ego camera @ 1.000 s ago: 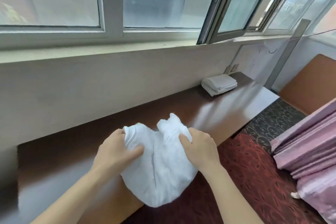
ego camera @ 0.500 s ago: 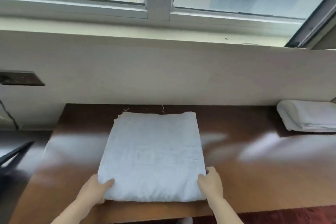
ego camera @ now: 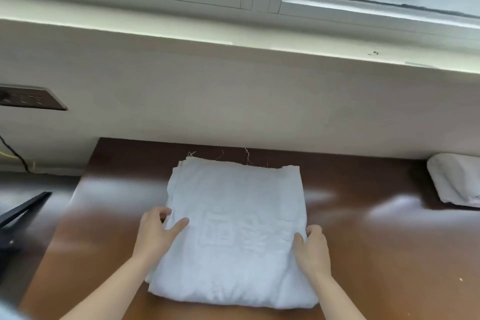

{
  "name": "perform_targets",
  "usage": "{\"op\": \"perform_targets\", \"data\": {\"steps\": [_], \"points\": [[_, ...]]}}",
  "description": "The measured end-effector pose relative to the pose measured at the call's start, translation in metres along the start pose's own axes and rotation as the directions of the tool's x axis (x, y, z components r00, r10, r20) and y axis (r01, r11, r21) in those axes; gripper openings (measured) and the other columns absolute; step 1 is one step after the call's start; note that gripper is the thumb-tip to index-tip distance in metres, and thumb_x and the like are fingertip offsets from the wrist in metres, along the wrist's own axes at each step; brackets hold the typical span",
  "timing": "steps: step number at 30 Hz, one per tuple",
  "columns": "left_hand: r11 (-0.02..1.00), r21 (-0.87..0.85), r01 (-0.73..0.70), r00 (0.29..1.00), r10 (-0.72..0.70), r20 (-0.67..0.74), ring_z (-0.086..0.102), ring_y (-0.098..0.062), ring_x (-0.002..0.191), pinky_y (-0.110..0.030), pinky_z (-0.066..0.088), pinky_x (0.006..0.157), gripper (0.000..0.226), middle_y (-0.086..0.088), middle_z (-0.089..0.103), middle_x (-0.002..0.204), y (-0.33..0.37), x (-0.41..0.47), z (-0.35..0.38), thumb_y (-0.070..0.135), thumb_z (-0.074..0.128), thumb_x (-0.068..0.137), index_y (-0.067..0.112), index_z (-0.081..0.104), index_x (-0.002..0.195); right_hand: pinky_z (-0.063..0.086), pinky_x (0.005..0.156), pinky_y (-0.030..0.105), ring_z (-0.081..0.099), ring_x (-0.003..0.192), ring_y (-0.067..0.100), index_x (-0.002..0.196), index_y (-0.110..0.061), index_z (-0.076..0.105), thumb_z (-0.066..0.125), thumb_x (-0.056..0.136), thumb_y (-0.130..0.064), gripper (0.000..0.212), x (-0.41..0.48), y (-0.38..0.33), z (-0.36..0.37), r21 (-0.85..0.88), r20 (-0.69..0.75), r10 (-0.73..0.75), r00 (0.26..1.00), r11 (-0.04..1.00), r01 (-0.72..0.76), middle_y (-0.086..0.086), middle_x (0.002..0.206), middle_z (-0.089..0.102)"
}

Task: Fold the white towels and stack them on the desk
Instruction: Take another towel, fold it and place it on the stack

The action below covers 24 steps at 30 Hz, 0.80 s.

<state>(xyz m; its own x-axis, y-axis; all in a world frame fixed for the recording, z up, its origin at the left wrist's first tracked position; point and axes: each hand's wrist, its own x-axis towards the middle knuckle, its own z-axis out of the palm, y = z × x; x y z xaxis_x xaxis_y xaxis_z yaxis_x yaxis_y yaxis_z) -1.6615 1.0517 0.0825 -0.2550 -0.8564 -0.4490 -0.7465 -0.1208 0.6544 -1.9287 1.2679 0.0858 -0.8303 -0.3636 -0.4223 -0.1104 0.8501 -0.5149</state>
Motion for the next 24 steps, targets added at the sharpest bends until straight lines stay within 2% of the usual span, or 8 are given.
{"op": "perform_targets", "data": {"steps": [2, 5, 8, 11, 14, 17, 21, 24], "points": [[0.999, 0.030, 0.025, 1.000, -0.025, -0.016, 0.058, -0.021, 0.096, -0.034, 0.047, 0.080, 0.050, -0.002, 0.057, 0.106, 0.003, 0.020, -0.001, 0.050, 0.079, 0.076, 0.016, 0.057, 0.105, 0.044, 0.076, 0.038, 0.055, 0.090, 0.031, 0.104, -0.011, 0.042, 0.052, 0.097, -0.018, 0.014, 0.001, -0.003, 0.005, -0.010, -0.039, -0.005, 0.999, 1.000, 0.005, 0.011, 0.109, 0.052], [0.997, 0.082, 0.009, 1.000, -0.009, -0.002, 0.059, -0.021, 0.076, -0.033, 0.043, 0.061, 0.032, 0.000, 0.057, 0.080, 0.009, 0.029, -0.005, 0.042, 0.077, 0.081, 0.017, 0.058, 0.088, 0.046, 0.078, 0.039, 0.056, 0.094, 0.032, 0.104, -0.013, 0.040, 0.050, 0.099, -0.018, 0.012, 0.000, -0.008, 0.008, 0.002, -0.075, 0.010, 0.997, 1.000, -0.010, 0.008, 0.109, 0.050], [0.991, 0.132, -0.034, 0.999, 0.034, 0.005, 0.057, -0.019, 0.065, -0.034, 0.043, 0.058, 0.022, -0.002, 0.059, 0.070, 0.014, 0.030, -0.012, 0.034, 0.071, 0.088, 0.020, 0.058, 0.078, 0.044, 0.072, 0.038, 0.057, 0.090, 0.032, 0.103, -0.013, 0.041, 0.048, 0.098, -0.015, 0.009, 0.004, -0.010, 0.006, 0.020, -0.120, -0.001, 0.993, 1.000, 0.004, 0.012, 0.106, 0.058], [0.990, 0.127, -0.056, 0.998, 0.061, -0.030, 0.057, -0.022, 0.066, -0.035, 0.045, 0.060, 0.020, -0.003, 0.060, 0.071, 0.007, 0.026, -0.016, 0.031, 0.069, 0.089, 0.020, 0.058, 0.076, 0.039, 0.070, 0.036, 0.056, 0.090, 0.031, 0.107, -0.015, 0.042, 0.044, 0.100, -0.016, 0.007, 0.005, -0.004, 0.003, 0.071, -0.129, 0.026, 0.991, 0.997, -0.017, 0.012, 0.106, 0.059], [1.000, 0.022, -0.020, 0.998, 0.021, -0.051, 0.053, -0.018, 0.064, -0.031, 0.042, 0.059, 0.020, -0.005, 0.061, 0.074, 0.004, 0.018, -0.012, 0.030, 0.071, 0.089, 0.018, 0.059, 0.078, 0.039, 0.074, 0.036, 0.055, 0.093, 0.030, 0.110, -0.016, 0.044, 0.040, 0.102, -0.021, 0.009, 0.002, 0.005, 0.007, 0.093, -0.081, 0.119, 0.990, 0.989, -0.112, 0.012, 0.109, 0.060], [0.996, -0.093, 0.001, 0.996, -0.009, -0.083, 0.056, -0.015, 0.072, -0.026, 0.042, 0.061, 0.016, -0.004, 0.064, 0.083, 0.011, 0.016, -0.002, 0.028, 0.072, 0.088, 0.017, 0.060, 0.084, 0.043, 0.077, 0.037, 0.056, 0.095, 0.030, 0.114, -0.014, 0.042, 0.041, 0.101, -0.017, 0.014, 0.011, 0.002, 0.005, 0.078, -0.024, 0.148, 0.989, 0.986, -0.146, 0.013, 0.114, 0.059], [0.984, -0.164, 0.071, 0.994, -0.082, -0.067, 0.059, -0.014, 0.084, -0.029, 0.044, 0.069, 0.036, 0.003, 0.063, 0.094, 0.029, 0.030, 0.002, 0.043, 0.075, 0.083, 0.021, 0.054, 0.104, 0.048, 0.088, 0.040, 0.057, 0.110, 0.028, 0.134, -0.012, 0.041, 0.050, 0.098, -0.035, 0.043, 0.029, -0.023, -0.001, 0.108, -0.036, 0.048, 0.998, 0.993, -0.044, 0.008, 0.131, 0.053], [0.982, -0.142, 0.125, 0.990, -0.132, -0.043, 0.062, -0.020, 0.091, -0.035, 0.048, 0.077, 0.041, 0.003, 0.064, 0.098, 0.041, 0.049, 0.002, 0.049, 0.076, 0.081, 0.025, 0.059, 0.108, 0.051, 0.090, 0.044, 0.060, 0.107, 0.027, 0.136, -0.014, 0.042, 0.049, 0.096, -0.050, 0.054, 0.049, -0.042, 0.000, 0.109, -0.003, 0.002, 1.000, 0.994, -0.001, 0.006, 0.126, 0.059]]}}
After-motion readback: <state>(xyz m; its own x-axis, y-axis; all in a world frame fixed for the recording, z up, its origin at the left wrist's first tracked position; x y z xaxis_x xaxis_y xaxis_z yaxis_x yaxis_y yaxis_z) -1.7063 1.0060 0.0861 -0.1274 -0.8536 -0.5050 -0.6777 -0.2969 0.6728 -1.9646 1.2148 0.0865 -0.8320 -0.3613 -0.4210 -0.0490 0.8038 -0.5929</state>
